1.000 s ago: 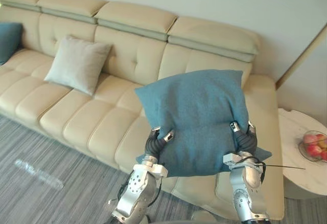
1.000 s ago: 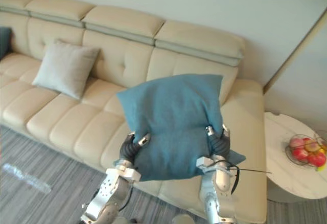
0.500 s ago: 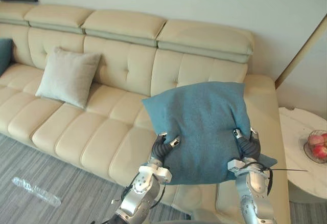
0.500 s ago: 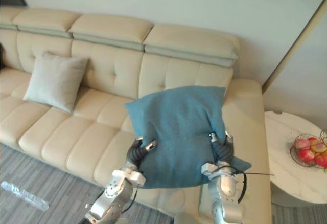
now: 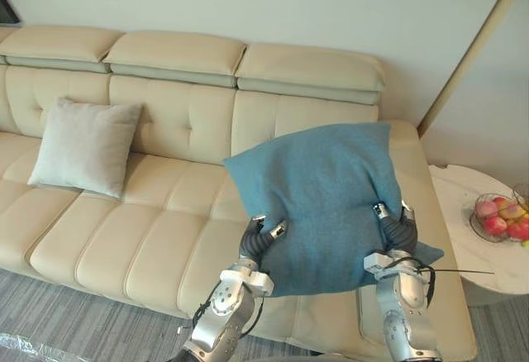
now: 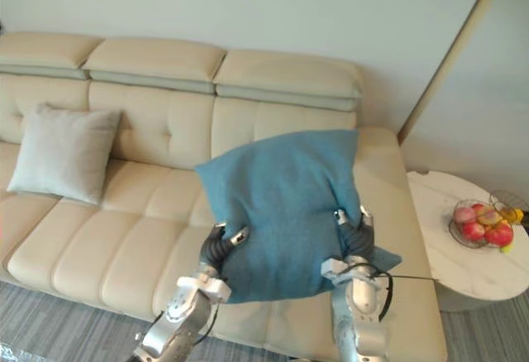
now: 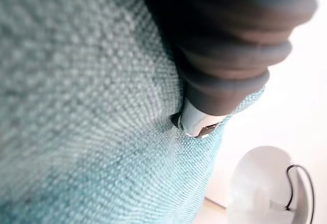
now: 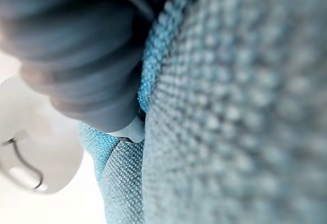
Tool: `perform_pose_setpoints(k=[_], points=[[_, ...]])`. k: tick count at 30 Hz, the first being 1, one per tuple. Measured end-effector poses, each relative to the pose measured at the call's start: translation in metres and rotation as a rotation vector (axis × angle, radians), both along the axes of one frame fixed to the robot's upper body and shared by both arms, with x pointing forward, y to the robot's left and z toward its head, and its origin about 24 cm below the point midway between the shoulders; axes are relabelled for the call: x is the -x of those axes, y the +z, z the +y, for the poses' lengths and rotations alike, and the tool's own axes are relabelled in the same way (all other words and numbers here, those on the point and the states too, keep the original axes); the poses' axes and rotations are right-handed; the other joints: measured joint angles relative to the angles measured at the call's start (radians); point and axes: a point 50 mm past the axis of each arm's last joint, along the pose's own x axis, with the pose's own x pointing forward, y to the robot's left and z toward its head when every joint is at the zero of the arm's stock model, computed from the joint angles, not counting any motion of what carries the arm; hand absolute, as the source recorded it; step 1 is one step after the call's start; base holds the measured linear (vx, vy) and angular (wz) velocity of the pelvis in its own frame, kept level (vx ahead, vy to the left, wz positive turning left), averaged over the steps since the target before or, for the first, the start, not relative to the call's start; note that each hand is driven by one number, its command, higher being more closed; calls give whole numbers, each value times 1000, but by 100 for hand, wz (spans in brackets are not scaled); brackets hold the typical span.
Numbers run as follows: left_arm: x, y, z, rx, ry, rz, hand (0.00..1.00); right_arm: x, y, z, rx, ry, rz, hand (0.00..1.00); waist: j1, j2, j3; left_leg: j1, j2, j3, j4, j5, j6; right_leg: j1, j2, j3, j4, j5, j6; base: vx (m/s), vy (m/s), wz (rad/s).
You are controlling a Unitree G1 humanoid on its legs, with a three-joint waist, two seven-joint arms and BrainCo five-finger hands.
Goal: Pick up cushions and gather them together orderly.
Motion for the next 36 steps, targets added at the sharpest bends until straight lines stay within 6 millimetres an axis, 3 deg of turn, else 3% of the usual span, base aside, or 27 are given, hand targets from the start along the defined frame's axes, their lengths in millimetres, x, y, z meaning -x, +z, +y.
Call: perform_pose_setpoints(k=[4, 7, 11, 14, 17, 18, 19, 20, 21, 22, 23, 24, 25, 30, 33, 36], points=[[-1, 0, 1, -17, -8, -6, 100, -6, -1, 1, 10, 14, 6, 100, -1, -6, 5, -45, -3, 4, -9, 14, -3, -51, 5, 18, -20, 31, -4, -52, -22, -16], [-13, 11, 2, -28, -4, -59, 100, -24, 12, 5, 34, 32, -45, 100, 0, -26, 47, -108, 1, 8, 4, 25, -7, -105, 9, 24, -34, 67, -13, -107, -42, -10], [-41, 40, 9, -41, 76, -183, 100, -53, 50, 20, 88, 52, -182, 100, 5, -32, 91, -249, 25, 21, 74, 22, -14, -220, 23, 31, -32, 99, -31, -129, -52, -12], [-70, 80, 11, -40, 138, -324, 100, -76, 92, 29, 118, 31, -321, 100, 14, -27, 116, -348, 40, 26, 119, 20, -17, -305, 31, 34, -25, 125, -28, -110, -56, -7], [-107, 149, 9, -18, 223, -537, 100, -99, 163, 38, 151, -30, -537, 100, 16, -24, 158, -437, 43, 9, 137, 42, -28, -381, 33, 23, -23, 155, -18, -94, -74, 10], [-111, 158, 9, -16, 237, -560, 100, -102, 172, 39, 145, -39, -561, 100, 14, -24, 166, -442, 42, 7, 136, 47, -30, -386, 33, 22, -23, 159, -16, -108, -92, 11], [-132, 202, 8, -10, 291, -660, 100, -115, 211, 44, 145, -85, -651, 100, 9, -24, 208, -461, 41, 1, 136, 58, -34, -404, 33, 19, -23, 169, -12, -94, -76, 8], [-136, 212, 8, -10, 303, -682, 100, -117, 220, 45, 145, -95, -668, 100, 10, -23, 215, -467, 41, 1, 135, 60, -34, -410, 33, 19, -22, 171, -12, -96, -73, 7], [-145, 242, 9, -18, 332, -747, 100, -125, 244, 47, 130, -115, -707, 100, 8, -24, 247, -475, 37, 0, 130, 70, -36, -418, 33, 20, -26, 182, -10, -106, -61, 7], [-155, 288, 13, -39, 391, -834, 100, -135, 277, 49, 121, -147, -742, 100, 3, -22, 294, -488, 26, -2, 114, 90, -36, -438, 30, 20, -27, 193, -8, -113, -60, 11], [-157, 311, 14, -45, 419, -881, 100, -138, 293, 51, 120, -162, -755, 100, 0, -21, 300, -515, 22, -4, 109, 98, -36, -467, 28, 21, -28, 201, -2, -107, -59, 10], [-157, 321, 15, -47, 430, -900, 100, -140, 299, 51, 117, -167, -758, 100, -2, -20, 305, -525, 20, -4, 109, 101, -36, -475, 25, 22, -30, 207, -3, -66, -30, 8], [-157, 350, 18, -55, 469, -947, 0, -146, 315, 53, 111, -188, -748, 0, -7, -14, 313, -561, 17, -8, 111, 108, -35, -507, 21, 23, -34, 221, -1, -62, -15, 2], [-154, 421, 27, -96, 596, -1010, 0, -170, 341, 58, 101, -210, -595, 0, -18, 1, 347, -658, -3, -16, 120, 111, -32, -590, 8, 63, -83, 293, 29, -50, 34, -8], [-149, 438, 32, -41, 612, -1004, 0, -171, 355, 64, 52, -162, -571, 0, -18, 1, 347, -727, -5, 7, 127, 114, -26, -663, 0, 94, -95, 328, 56, -43, 49, -15], [-155, 433, 32, 57, 571, -930, 0, -172, 359, 59, 3, -106, -564, 0, -17, 2, 369, -787, 5, 3, 167, 104, -23, -702, 2, 98, -96, 341, 72, -45, 40, -8]])
